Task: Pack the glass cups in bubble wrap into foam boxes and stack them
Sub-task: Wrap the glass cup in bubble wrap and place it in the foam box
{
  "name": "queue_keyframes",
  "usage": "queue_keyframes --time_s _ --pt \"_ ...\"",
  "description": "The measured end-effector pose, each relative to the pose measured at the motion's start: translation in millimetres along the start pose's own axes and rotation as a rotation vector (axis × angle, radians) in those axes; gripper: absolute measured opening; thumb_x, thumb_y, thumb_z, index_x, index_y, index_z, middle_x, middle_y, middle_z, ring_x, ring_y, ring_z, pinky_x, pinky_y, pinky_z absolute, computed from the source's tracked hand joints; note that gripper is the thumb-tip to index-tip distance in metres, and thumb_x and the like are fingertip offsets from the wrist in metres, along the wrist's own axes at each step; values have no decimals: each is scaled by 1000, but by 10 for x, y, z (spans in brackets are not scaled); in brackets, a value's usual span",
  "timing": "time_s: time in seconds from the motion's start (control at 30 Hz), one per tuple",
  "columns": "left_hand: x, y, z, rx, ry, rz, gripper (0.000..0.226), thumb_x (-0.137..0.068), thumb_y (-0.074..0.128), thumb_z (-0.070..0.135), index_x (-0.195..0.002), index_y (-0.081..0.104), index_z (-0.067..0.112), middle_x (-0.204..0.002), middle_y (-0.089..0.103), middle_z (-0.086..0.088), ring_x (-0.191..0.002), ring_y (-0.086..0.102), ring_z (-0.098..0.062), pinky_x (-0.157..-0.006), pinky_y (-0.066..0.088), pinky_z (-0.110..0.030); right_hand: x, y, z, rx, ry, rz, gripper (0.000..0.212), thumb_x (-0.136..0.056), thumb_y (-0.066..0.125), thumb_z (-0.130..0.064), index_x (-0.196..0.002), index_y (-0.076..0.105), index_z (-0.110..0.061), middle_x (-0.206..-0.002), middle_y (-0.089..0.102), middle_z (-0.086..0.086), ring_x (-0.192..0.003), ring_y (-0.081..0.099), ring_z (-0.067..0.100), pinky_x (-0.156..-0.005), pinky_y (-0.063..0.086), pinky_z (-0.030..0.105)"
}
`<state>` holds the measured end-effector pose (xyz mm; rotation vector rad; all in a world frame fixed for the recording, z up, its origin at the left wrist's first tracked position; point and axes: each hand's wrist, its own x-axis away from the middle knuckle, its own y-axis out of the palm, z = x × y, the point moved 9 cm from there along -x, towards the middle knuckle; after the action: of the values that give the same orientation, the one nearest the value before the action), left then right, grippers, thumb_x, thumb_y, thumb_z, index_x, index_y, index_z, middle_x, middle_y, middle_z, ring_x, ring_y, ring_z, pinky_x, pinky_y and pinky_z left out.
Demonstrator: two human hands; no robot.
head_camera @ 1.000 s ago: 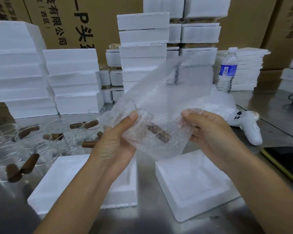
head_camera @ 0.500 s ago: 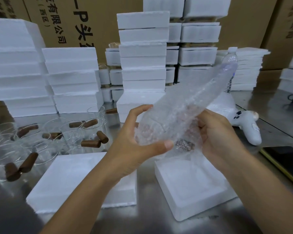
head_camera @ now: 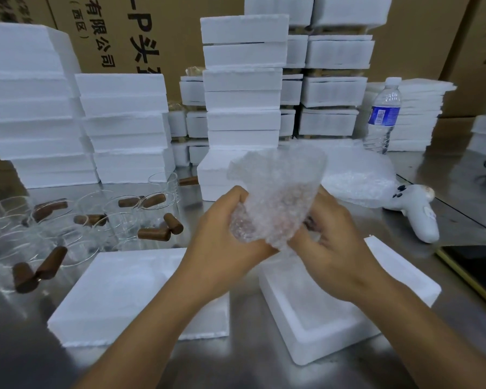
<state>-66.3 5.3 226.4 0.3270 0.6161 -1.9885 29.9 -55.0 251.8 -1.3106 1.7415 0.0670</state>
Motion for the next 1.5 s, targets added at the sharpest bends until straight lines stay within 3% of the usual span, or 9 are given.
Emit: queue_keyframes --time_s 0.17,0.27,0.53,0.77,0.93,1.07,1.23,1.37,1.5 --pt "4 5 2 6 20 19 52 -62 85 24 -104 54 24 -91 66 17 -77 65 2 -62 51 -14 -14 2 51 26 52 -1 9 -73 54 -49 -78 57 -54 -99 53 -20 -101 50 7 -84 40 22" --pt "34 33 66 -68 83 24 57 -63 82 30 -105 47 44 -102 62 20 -93 63 2 -72 53 -18 -23 -11 200 -41 164 25 21 -76 57 -31 -56 58 -29 -87 50 -9 -92 49 6 -75 37 14" --pt "91 96 148 -302 192 -17 70 -63 71 50 -110 24 71 -115 45 23 -103 51 9 -80 47 -11 11 -197 422 -182 329 209 26 -65 72 -23 -74 48 -20 -73 54 -12 -70 52 -2 -60 41 8" --pt "99 122 149 -376 235 -16 51 -67 73 47 -101 36 52 -105 42 17 -96 48 6 -71 40 -6 -13 -85 305 -164 245 82 27 -79 66 -3 -86 56 -27 -88 61 -9 -88 59 12 -67 51 28" --pt "59 -19 119 -345 182 86 51 -64 72 48 -106 51 28 -99 47 10 -90 49 6 -68 39 -4 -24 -42 104 -131 134 13 13 -71 57 -27 -84 56 -32 -89 55 -16 -90 53 4 -75 41 13" --pt "45 -30 78 -368 148 59 59 -62 61 61 -108 56 25 -101 49 7 -94 48 3 -71 40 -6 4 -1 -41 248 -50 3 33 -76 53 -53 -79 54 -20 -84 50 -10 -87 45 8 -80 34 24" --pt "77 44 103 -382 181 23 56 -62 74 47 -103 37 39 -103 44 16 -91 50 1 -66 45 -15 -5 -125 138 62 115 145 38 -83 59 -48 -65 61 -15 -73 48 -13 -83 47 2 -73 34 10" --pt "107 62 189 -352 238 -4 73 -61 75 47 -108 20 59 -119 34 28 -102 49 6 -74 46 -7 20 -197 347 -132 308 228 18 -77 67 -41 -79 59 -25 -82 57 -7 -83 56 7 -79 42 17" --pt "133 106 208 -428 298 -29 72 -64 74 48 -120 29 44 -118 42 18 -106 45 5 -82 42 -7 -14 -229 325 -205 299 203 31 -75 73 -23 -102 59 -31 -99 64 -11 -97 60 1 -96 46 34"
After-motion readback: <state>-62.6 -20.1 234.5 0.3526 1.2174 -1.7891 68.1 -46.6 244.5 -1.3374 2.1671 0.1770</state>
